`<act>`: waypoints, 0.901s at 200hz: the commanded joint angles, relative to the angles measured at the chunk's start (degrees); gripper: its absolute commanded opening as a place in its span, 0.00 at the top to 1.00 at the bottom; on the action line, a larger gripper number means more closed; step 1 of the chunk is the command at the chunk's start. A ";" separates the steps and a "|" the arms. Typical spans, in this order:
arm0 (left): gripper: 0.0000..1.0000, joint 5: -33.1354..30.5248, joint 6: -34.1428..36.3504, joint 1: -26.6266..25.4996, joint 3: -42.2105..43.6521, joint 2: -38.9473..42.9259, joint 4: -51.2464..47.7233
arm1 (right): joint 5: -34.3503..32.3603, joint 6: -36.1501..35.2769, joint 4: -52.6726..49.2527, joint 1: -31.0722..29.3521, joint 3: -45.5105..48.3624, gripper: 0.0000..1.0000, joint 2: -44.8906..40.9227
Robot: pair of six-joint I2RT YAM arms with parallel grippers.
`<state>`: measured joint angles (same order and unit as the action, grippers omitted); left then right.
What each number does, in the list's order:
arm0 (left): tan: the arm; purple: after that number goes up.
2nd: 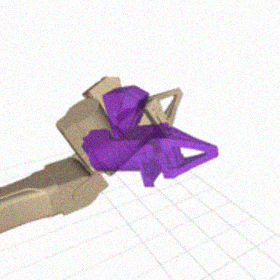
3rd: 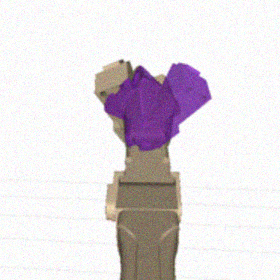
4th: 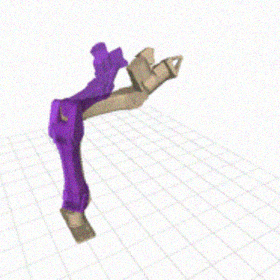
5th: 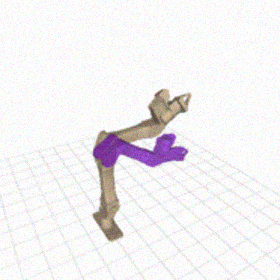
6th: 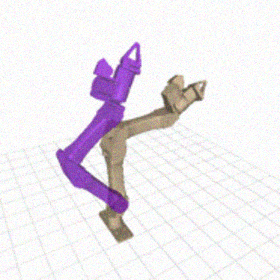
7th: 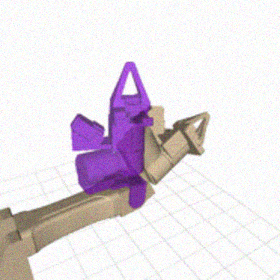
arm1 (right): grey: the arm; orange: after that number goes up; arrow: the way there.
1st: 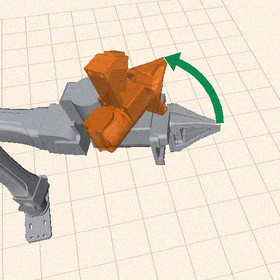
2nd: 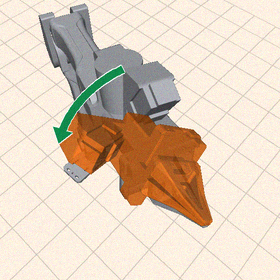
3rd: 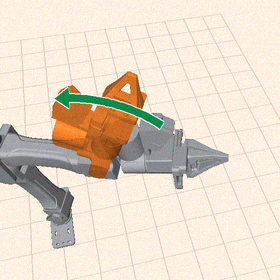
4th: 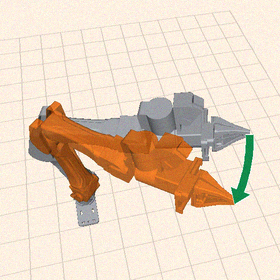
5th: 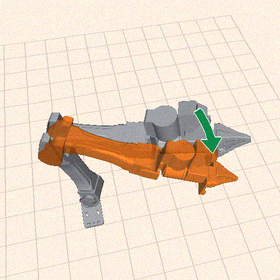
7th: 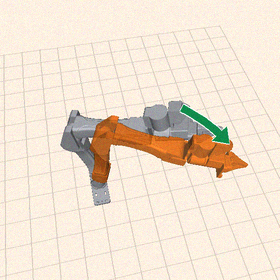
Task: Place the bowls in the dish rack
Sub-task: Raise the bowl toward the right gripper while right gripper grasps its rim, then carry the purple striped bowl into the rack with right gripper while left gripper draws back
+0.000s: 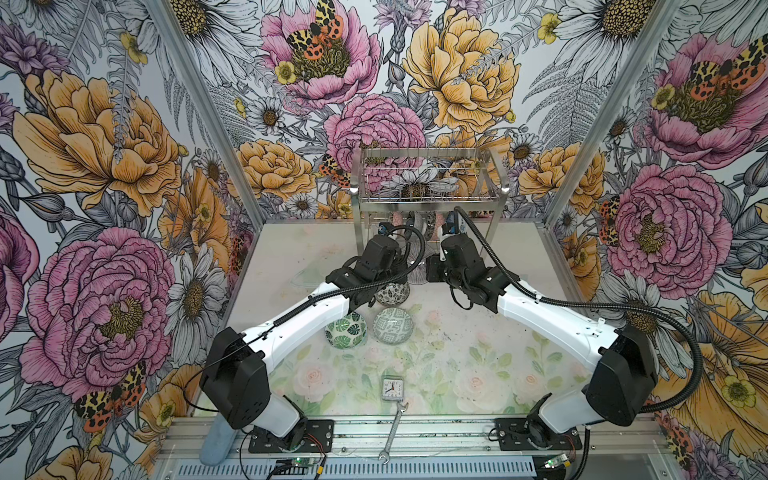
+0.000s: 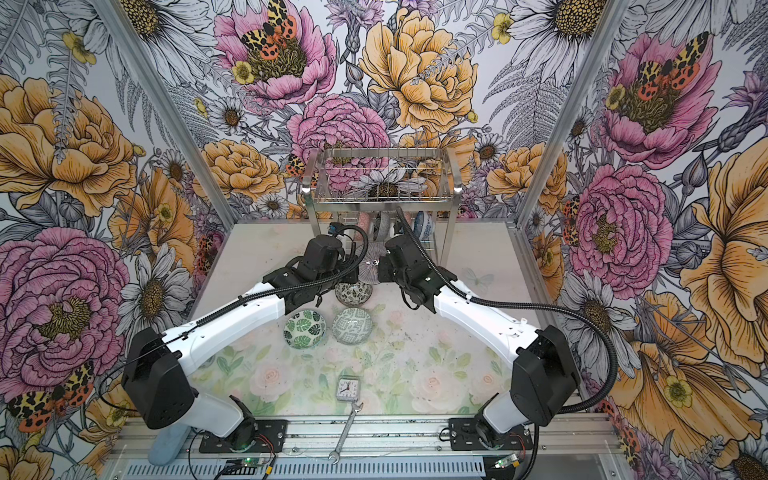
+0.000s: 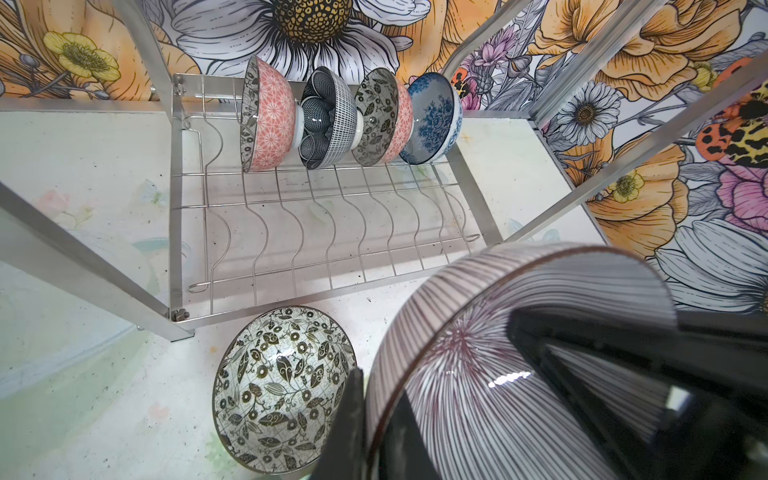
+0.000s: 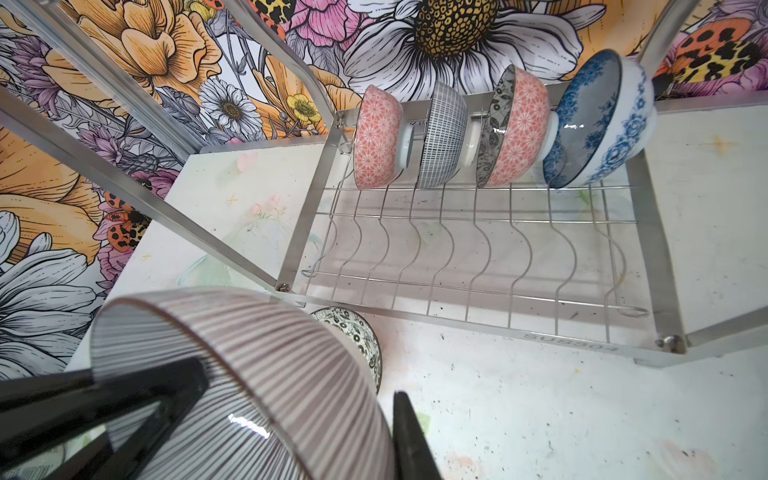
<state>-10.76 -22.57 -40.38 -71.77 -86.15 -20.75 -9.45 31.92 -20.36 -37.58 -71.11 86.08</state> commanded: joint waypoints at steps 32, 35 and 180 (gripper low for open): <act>1.00 -0.83 -0.16 -0.50 -1.01 0.54 4.84 | -2.18 -2.44 0.32 -0.42 -0.26 1.00 -1.77; 1.00 -0.83 -0.13 -0.49 -1.07 0.54 4.78 | -2.22 -2.47 0.32 -0.35 -0.15 1.00 -1.88; 0.16 -2.44 2.32 3.10 -0.12 4.21 0.51 | -8.87 -5.37 -0.36 2.38 2.39 1.00 -6.06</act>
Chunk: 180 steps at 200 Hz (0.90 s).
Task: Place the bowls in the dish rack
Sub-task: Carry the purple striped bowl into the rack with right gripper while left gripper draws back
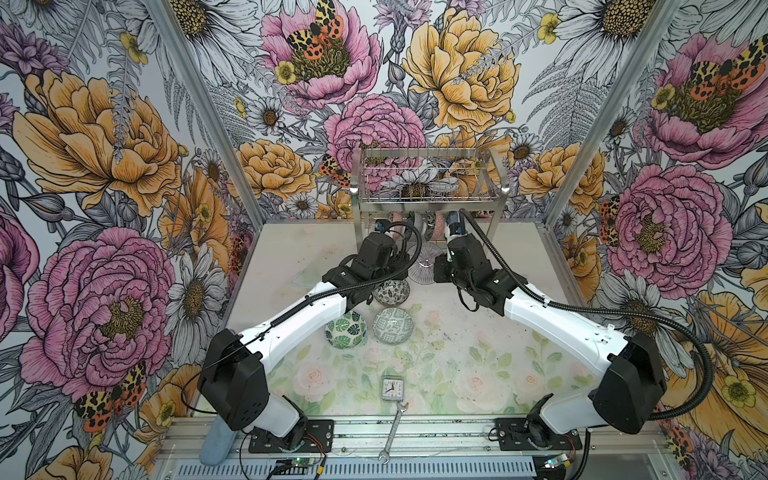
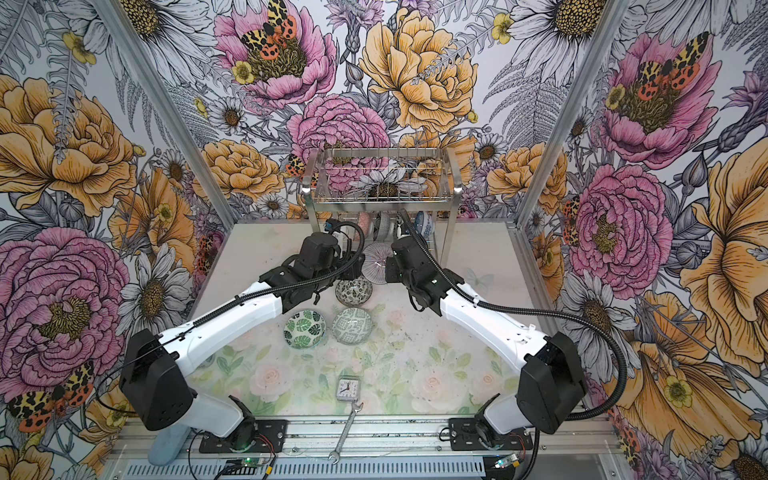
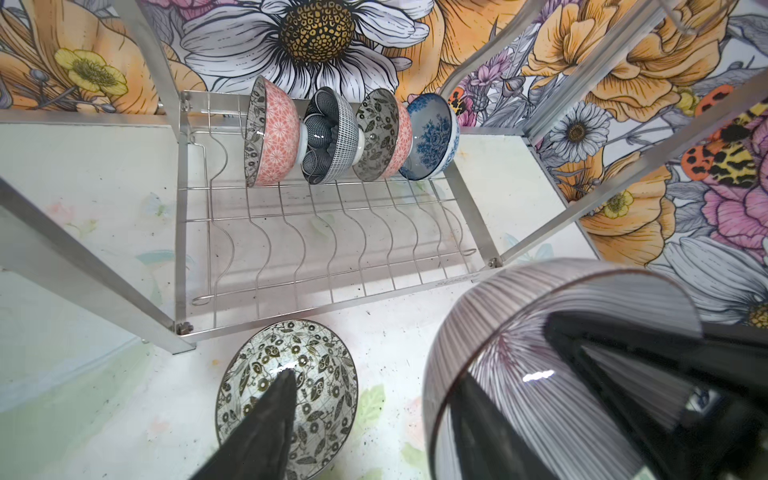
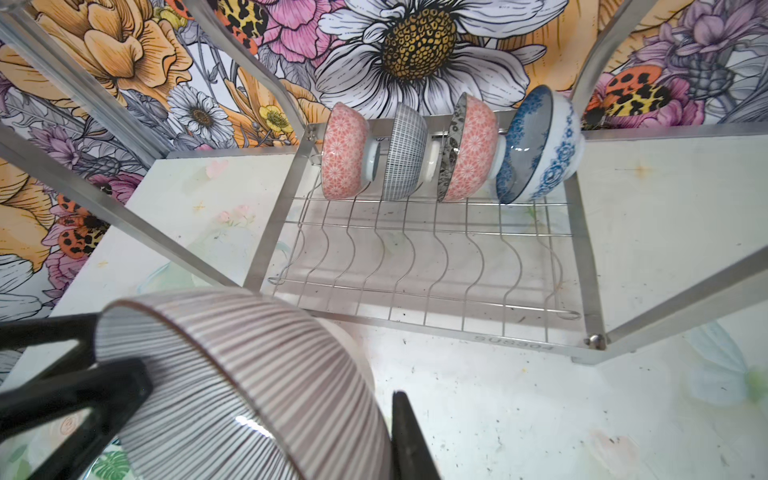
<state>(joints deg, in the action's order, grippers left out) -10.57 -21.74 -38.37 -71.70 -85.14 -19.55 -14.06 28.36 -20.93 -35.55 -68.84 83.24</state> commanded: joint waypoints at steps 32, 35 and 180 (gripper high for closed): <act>0.01 -2.23 5.82 3.41 0.06 7.70 -5.57 | -10.03 -5.01 -1.80 0.26 -0.17 1.00 -3.72; 0.02 -2.00 6.20 4.03 0.00 8.24 -6.29 | -11.06 -5.56 -2.03 0.18 -0.25 1.00 -3.69; 0.01 4.94 11.72 16.22 4.55 18.59 -15.78 | -49.26 -45.35 13.75 -3.56 -10.33 1.00 19.37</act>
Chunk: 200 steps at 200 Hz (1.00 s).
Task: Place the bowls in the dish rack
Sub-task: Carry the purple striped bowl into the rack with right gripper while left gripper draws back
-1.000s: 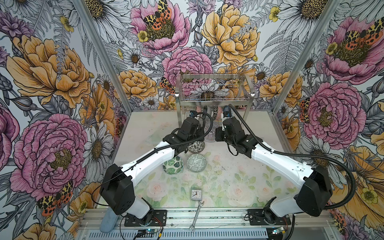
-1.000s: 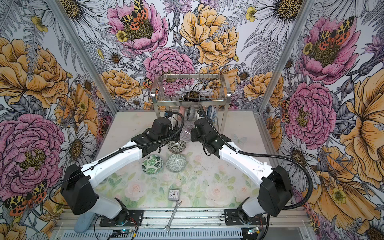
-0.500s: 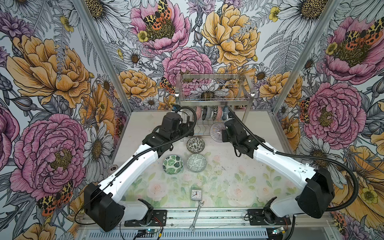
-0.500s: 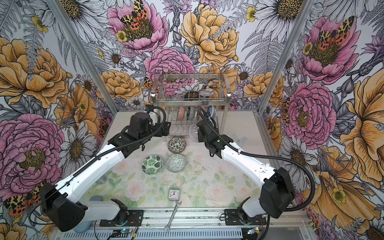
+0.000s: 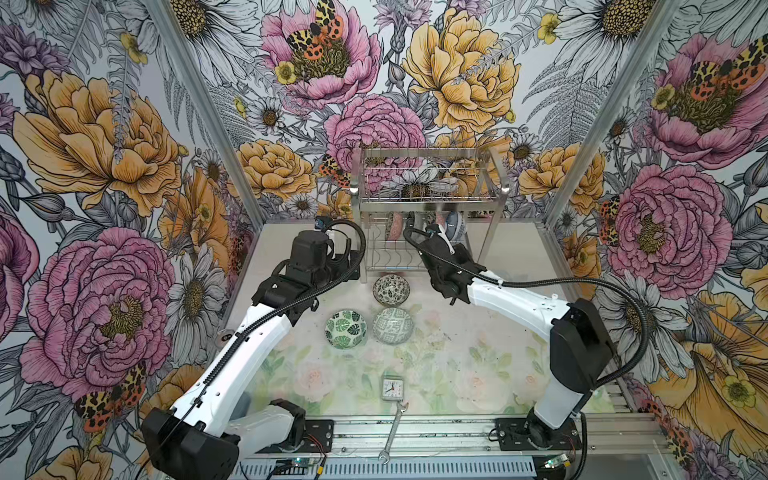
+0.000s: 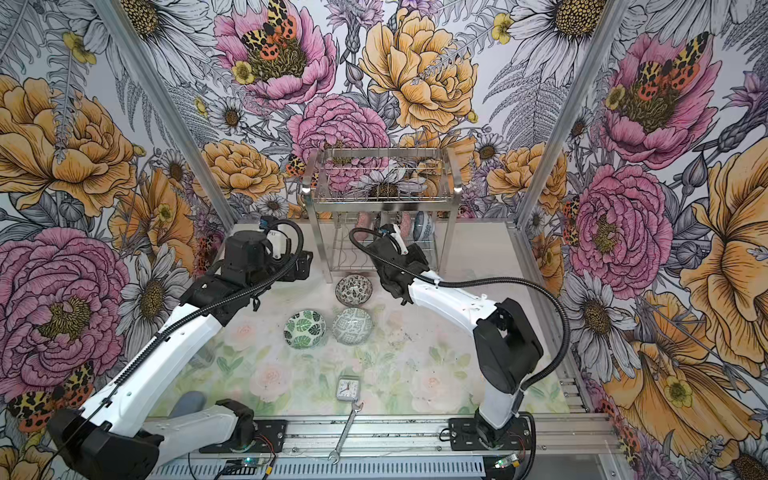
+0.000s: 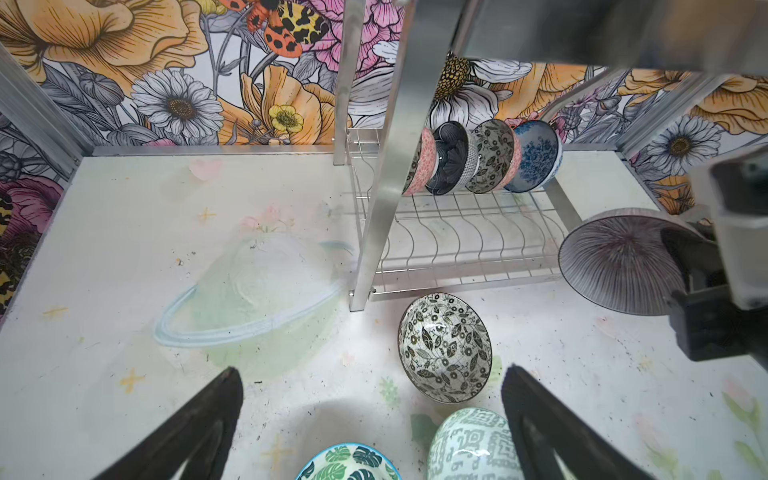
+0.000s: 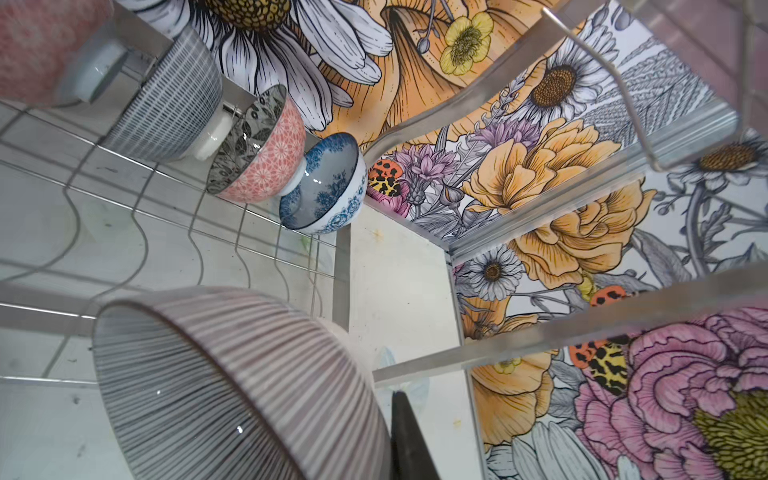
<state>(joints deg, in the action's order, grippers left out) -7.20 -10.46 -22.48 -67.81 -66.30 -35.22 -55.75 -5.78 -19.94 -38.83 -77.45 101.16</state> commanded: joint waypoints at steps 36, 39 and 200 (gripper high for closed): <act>0.01 1.58 0.62 0.40 1.02 -0.33 -0.11 | -11.64 -30.78 32.66 0.45 -0.45 1.00 8.70; 0.01 1.58 0.51 0.43 1.09 -0.34 -0.11 | -11.62 -31.41 33.55 0.57 -0.60 1.00 9.23; 0.01 1.26 -0.69 0.51 1.83 -0.12 0.05 | -12.48 -35.51 37.48 8.81 -7.68 1.00 22.92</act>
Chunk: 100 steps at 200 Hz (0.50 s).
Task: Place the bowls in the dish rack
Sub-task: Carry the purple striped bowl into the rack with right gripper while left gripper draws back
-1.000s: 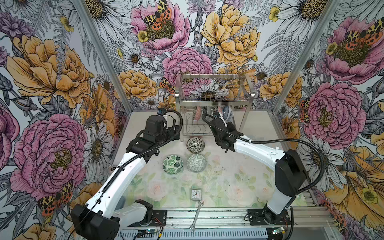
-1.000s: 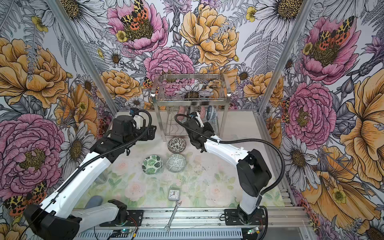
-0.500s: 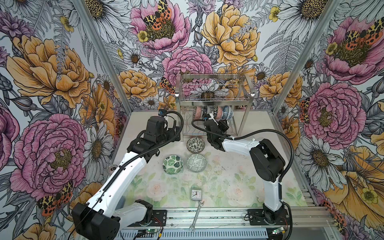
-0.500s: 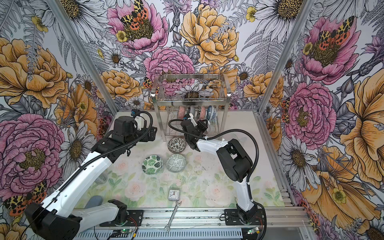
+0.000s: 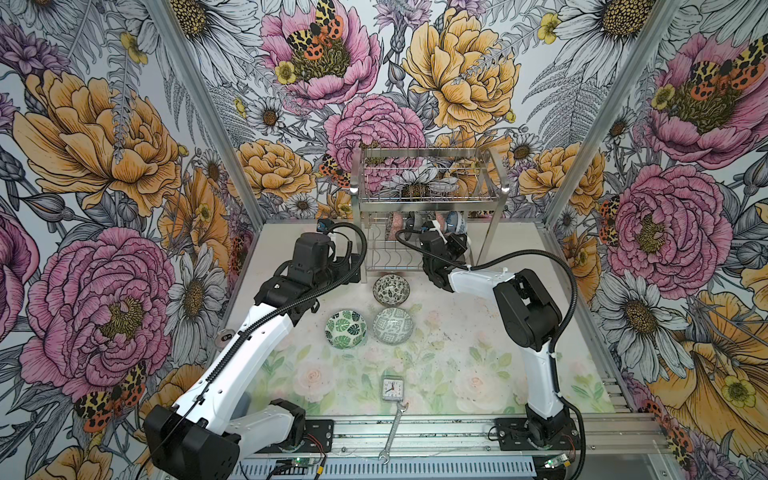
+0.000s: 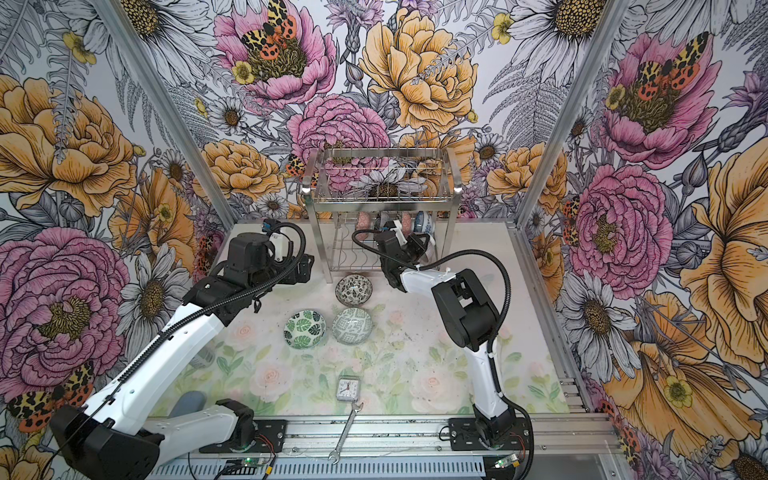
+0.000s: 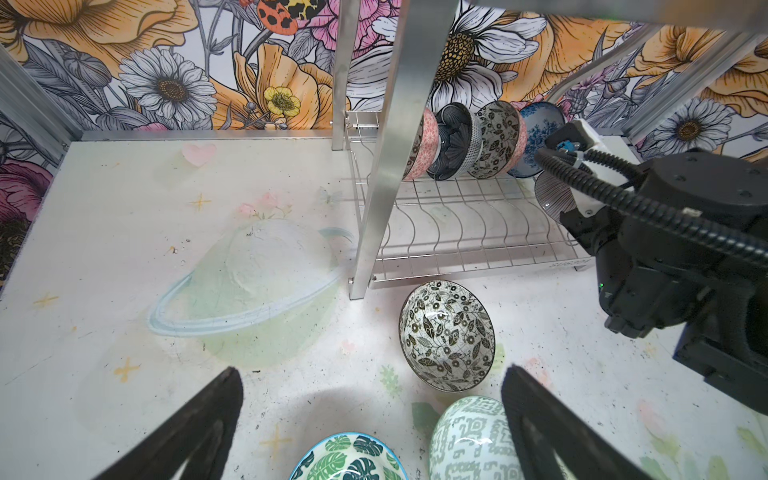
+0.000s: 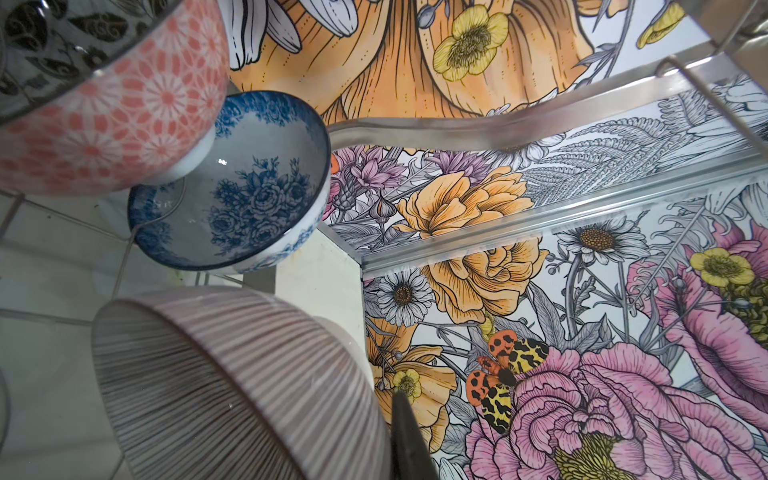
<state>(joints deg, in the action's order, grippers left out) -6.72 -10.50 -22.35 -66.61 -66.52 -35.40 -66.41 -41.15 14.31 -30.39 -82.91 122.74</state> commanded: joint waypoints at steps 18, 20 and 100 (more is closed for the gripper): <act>0.01 0.74 -0.55 0.38 0.38 0.06 0.15 | -1.85 -0.08 3.29 0.65 -2.50 1.00 2.10; 0.01 0.74 -0.52 0.38 0.39 -0.04 0.15 | -1.87 -0.12 3.34 0.63 -2.56 1.00 2.21; 0.01 0.54 -0.31 0.64 0.33 -0.40 0.23 | -3.59 -0.04 1.76 2.59 -3.66 1.00 4.08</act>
<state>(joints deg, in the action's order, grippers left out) -6.72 -10.50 -22.24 -66.61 -66.54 -35.40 -67.55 -41.30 15.27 -28.73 -84.66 125.40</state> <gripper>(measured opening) 0.986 0.129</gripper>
